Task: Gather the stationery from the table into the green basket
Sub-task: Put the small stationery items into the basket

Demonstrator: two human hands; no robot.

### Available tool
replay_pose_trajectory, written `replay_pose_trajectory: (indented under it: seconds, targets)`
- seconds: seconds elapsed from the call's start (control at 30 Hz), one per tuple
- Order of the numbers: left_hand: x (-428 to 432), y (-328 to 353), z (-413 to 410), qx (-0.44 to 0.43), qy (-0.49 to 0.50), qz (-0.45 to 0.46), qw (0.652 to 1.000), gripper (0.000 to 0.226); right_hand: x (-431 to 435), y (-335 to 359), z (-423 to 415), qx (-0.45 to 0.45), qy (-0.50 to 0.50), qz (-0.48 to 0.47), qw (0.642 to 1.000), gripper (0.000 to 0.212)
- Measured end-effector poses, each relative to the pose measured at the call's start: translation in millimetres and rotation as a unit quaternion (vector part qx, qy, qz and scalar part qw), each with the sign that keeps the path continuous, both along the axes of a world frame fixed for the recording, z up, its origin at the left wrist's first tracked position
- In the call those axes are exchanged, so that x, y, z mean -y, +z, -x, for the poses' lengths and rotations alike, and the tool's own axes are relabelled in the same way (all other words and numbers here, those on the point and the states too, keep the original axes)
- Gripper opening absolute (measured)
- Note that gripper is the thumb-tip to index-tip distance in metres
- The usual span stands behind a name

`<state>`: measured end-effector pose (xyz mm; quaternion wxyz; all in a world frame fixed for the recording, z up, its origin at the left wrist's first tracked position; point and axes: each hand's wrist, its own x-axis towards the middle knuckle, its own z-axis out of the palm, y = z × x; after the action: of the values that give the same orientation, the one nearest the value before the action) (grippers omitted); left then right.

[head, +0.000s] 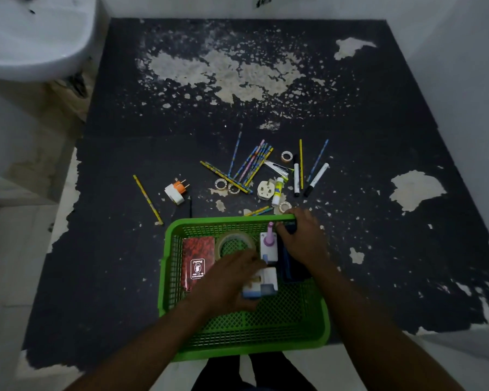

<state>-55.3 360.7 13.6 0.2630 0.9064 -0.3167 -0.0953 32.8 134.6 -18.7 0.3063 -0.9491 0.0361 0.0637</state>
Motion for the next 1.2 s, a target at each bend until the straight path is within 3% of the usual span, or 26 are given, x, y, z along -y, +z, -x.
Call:
replay_pose_trajectory:
  seconds: [0.1,0.5,0.7,1.03,1.2]
  targets:
    - [8.4,-18.6,8.6,0.003,-0.008,-0.060,0.998,0.095,1.5,-2.2,-0.1,0.001,0.005,-0.007,1.000,0.032]
    - [29.3,-37.3,14.0,0.098,0.035,-0.183,0.978,0.083,3.2,-7.3,-1.2,0.010,0.007,-0.012,1.000,0.034]
    - [33.9,-50.5,11.9,0.091,0.066,-0.160,0.981,0.076,2.8,-5.9,0.4,0.009,0.010,-0.022,1.000,0.036]
    - [38.0,-58.3,15.8,0.047,0.087,-0.139,0.985,0.089,2.3,-5.3,0.1,0.014,0.009,-0.009,1.000,0.035]
    - [28.3,-52.8,6.1,0.117,0.094,-0.063,0.987,0.075,-0.8,-0.5,2.2,0.021,-0.002,0.007,1.000,0.033]
